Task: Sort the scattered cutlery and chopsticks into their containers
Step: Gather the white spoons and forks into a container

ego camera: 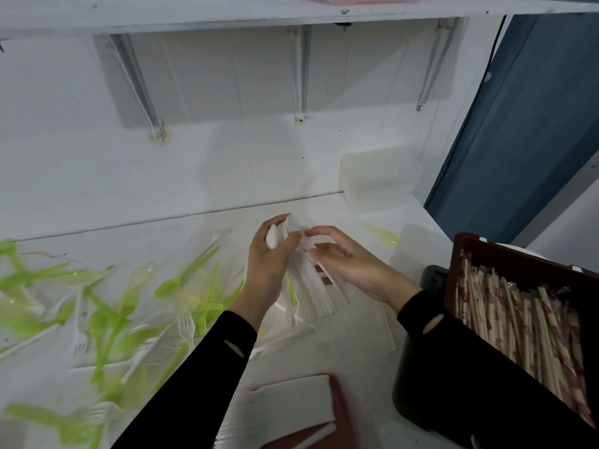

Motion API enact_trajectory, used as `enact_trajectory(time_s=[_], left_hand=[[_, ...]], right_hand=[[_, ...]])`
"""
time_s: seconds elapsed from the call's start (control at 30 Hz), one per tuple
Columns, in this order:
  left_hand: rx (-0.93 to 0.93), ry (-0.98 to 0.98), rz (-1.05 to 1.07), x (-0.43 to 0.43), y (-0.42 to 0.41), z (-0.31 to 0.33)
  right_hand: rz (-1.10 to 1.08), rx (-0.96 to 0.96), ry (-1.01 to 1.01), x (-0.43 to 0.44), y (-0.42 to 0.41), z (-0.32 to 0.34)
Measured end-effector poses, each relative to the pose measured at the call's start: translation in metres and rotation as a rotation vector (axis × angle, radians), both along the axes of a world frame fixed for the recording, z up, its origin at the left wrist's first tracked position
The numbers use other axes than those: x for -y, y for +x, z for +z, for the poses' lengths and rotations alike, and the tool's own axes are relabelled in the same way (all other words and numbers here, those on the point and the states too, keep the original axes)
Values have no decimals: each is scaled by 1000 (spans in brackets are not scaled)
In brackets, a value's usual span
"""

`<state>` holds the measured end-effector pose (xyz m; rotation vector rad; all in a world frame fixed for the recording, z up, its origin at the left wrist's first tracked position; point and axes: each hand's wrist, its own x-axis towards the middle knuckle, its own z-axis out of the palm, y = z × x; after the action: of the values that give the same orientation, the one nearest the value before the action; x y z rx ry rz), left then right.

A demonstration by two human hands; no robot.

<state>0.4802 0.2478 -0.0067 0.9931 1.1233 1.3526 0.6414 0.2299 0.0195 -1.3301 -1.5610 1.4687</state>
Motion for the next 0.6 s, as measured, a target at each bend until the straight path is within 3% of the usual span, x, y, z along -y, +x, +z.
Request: enact_trajectory(time_s=[0.17, 0.3, 0.5, 0.6], left_hand=[[52, -39, -48, 2, 0, 7], [228, -81, -150, 5, 1, 14], [-29, -47, 57, 3, 4, 9], [-48, -59, 177, 2, 4, 10]], right_hand=[[119, 64, -61, 4, -8, -4], [154, -38, -126, 2, 0, -4], [170, -81, -161, 2, 0, -5], [223, -52, -160, 5, -5, -4]])
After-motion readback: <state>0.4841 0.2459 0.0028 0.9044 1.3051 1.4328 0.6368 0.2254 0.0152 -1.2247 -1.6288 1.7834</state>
